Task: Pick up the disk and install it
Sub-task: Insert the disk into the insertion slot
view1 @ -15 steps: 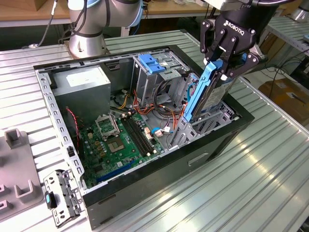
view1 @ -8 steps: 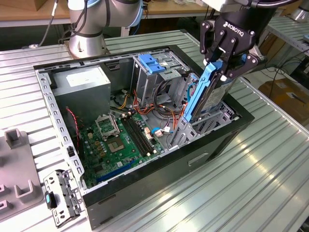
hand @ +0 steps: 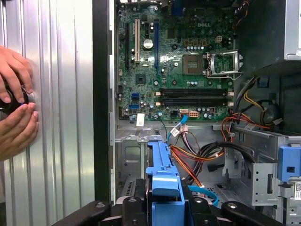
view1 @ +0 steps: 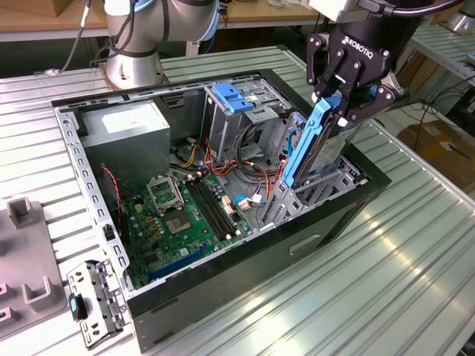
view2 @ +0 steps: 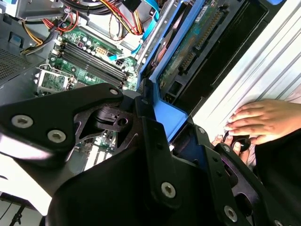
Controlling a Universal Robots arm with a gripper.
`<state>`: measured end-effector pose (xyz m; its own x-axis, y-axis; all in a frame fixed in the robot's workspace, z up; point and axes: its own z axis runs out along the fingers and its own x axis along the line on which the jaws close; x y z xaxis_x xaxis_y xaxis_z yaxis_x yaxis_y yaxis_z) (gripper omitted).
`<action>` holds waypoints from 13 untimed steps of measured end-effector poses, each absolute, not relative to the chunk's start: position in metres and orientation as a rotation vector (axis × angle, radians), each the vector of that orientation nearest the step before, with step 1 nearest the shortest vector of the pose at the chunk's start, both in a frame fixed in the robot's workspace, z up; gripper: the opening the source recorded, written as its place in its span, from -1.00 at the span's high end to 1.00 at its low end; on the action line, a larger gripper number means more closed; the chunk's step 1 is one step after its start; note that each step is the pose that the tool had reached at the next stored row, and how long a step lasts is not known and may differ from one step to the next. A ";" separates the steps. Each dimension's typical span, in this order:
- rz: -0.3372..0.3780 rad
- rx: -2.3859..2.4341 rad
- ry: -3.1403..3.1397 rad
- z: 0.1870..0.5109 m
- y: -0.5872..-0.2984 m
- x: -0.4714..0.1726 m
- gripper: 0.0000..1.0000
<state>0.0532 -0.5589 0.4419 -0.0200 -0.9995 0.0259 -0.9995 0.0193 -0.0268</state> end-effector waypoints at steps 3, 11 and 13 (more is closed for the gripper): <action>-0.058 -2.199 2.243 0.440 -0.559 0.053 0.25; -0.058 -2.199 2.243 0.438 -0.559 0.053 0.25; -0.058 -2.199 2.243 0.438 -0.559 0.053 0.25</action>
